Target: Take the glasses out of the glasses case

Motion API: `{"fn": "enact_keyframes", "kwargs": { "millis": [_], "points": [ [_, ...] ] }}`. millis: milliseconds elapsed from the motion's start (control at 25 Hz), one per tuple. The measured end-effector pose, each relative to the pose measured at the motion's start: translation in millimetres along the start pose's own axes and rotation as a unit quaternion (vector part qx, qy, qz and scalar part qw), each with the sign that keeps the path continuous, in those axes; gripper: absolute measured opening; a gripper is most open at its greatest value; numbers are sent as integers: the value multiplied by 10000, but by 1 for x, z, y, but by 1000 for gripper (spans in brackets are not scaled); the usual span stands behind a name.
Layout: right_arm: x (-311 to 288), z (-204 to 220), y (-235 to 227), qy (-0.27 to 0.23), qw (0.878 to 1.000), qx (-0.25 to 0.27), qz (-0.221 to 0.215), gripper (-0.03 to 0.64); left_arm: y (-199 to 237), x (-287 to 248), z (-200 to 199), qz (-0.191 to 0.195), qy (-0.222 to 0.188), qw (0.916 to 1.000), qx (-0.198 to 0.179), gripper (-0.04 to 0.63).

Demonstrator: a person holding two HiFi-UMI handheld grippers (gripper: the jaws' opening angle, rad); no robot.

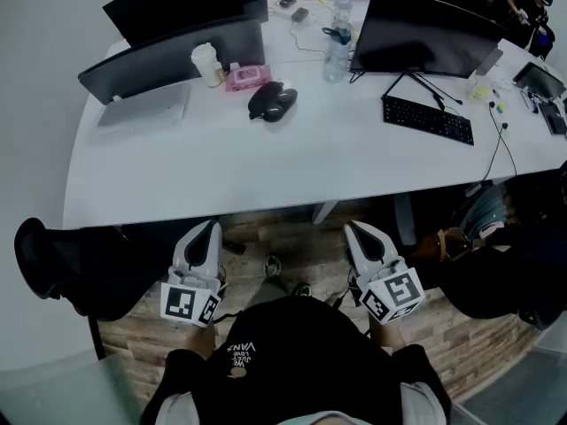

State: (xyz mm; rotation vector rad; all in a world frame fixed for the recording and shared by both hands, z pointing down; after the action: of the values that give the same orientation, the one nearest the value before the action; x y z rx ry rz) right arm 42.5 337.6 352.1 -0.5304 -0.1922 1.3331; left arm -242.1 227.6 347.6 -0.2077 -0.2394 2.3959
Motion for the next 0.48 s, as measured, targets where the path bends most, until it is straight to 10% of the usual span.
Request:
{"fn": "enact_keyframes", "kwargs": {
  "millis": [480],
  "points": [
    [-35,-7,6,-86,9999,-43,-61,2,32,-24,6,175,-77,9998,15,0]
  ]
}}
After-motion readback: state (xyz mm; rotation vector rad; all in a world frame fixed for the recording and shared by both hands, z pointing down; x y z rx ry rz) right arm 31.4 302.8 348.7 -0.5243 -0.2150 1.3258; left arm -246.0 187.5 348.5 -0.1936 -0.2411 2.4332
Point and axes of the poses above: the fingertips, and each gripper's own axes: x backward along the fingers, y to its left, z out of its underside, the point moved 5 cm from there along x, backward along the fingers, and after that the axes turned 15 degrees about -x, right-handed, at the moved point
